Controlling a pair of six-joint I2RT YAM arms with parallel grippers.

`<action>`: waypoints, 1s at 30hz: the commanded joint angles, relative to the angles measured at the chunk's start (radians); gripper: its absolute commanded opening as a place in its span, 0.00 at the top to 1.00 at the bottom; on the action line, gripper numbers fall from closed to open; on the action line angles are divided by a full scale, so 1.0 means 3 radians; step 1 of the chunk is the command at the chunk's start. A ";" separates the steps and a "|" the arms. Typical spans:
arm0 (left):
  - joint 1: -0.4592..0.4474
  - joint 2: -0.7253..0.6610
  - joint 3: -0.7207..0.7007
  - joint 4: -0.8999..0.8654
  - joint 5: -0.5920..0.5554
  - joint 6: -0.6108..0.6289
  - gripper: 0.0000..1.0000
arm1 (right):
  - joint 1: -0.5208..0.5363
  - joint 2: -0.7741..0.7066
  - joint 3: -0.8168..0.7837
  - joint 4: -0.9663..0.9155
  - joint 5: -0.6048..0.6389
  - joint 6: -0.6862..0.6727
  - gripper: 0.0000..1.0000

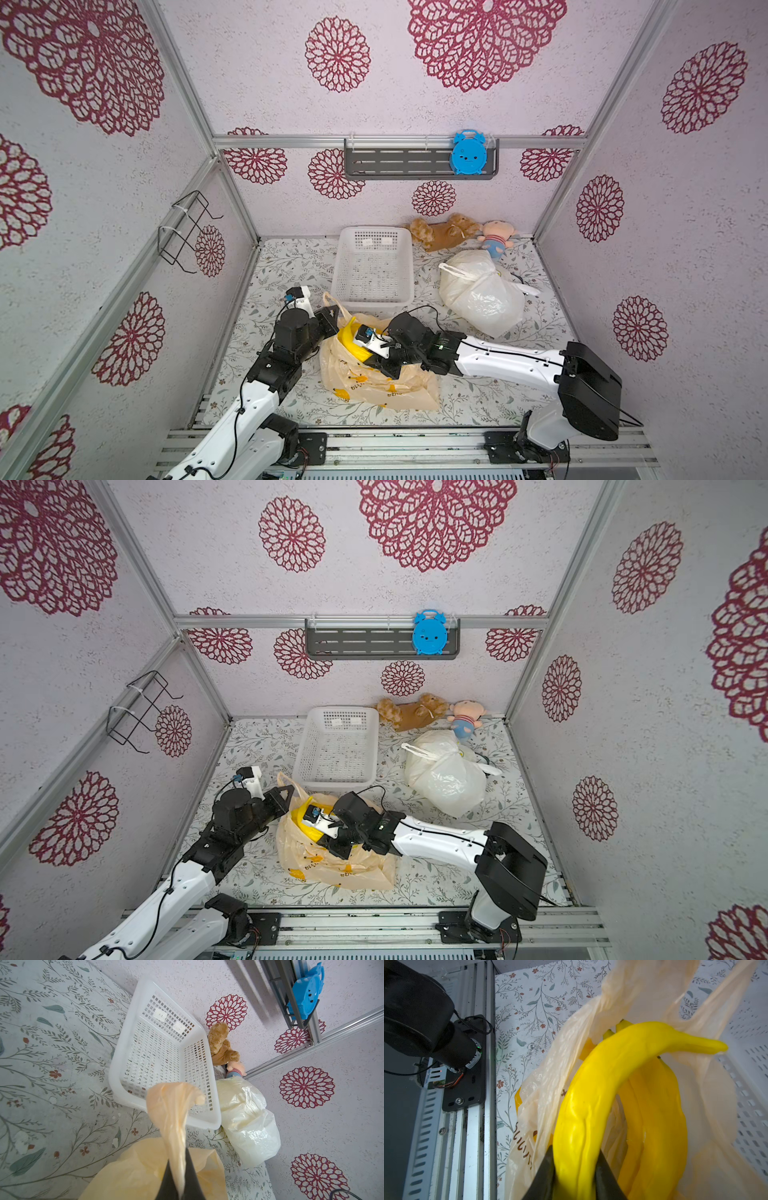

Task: Place the banana into a plastic bag & tie a knot
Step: Place the banana into the plastic bag.

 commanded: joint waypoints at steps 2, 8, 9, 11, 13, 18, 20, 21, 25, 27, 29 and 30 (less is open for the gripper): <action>-0.0008 -0.0041 0.0063 0.0218 0.0112 0.0077 1.00 | -0.0002 0.0176 0.0193 -0.0293 -0.0268 -0.0134 1.00; -0.0009 -0.0054 0.0047 0.0241 0.0110 0.0120 1.00 | 0.0046 0.0068 0.0116 -0.0133 0.0122 -0.0141 1.00; -0.0007 -0.0053 0.0044 0.0244 0.0100 0.0120 1.00 | 0.0058 -0.0028 0.0030 0.0006 0.0352 -0.0124 1.00; -0.0005 -0.0047 0.0051 0.0255 0.0101 0.0118 1.00 | 0.0083 -0.0194 -0.0118 0.0193 0.0748 -0.0139 1.00; -0.0011 -0.0027 0.0066 0.0275 0.0118 0.0121 1.00 | 0.0112 -0.0266 -0.0165 0.0247 0.0883 -0.0177 1.00; -0.0005 0.0074 0.0164 0.0323 0.0179 0.0164 1.00 | 0.0269 -0.0120 -0.0016 0.0068 0.1000 -0.0355 1.00; -0.0004 0.0134 0.0192 0.0377 0.0211 0.0178 1.00 | 0.0351 -0.0040 0.0032 0.0015 0.1115 -0.0426 1.00; -0.0004 0.0162 0.0211 0.0382 0.0227 0.0192 1.00 | 0.0353 -0.0012 0.0053 -0.0014 0.1188 -0.0459 1.00; 0.0005 0.0258 0.0296 0.0383 0.0249 0.0258 1.00 | 0.0597 0.0083 0.0064 -0.0063 0.1533 -0.0598 1.00; 0.0002 0.0282 0.0322 0.0393 0.0273 0.0277 1.00 | 0.0609 0.0141 0.0098 -0.0126 0.1559 -0.0632 1.00; 0.0008 0.0302 0.0328 0.0418 0.0308 0.0277 1.00 | 0.0611 0.0232 0.0178 -0.0197 0.1579 -0.0655 1.00; 0.0011 0.0303 0.0323 0.0434 0.0319 0.0273 1.00 | 0.0614 0.0273 0.0223 -0.0236 0.1568 -0.0671 1.00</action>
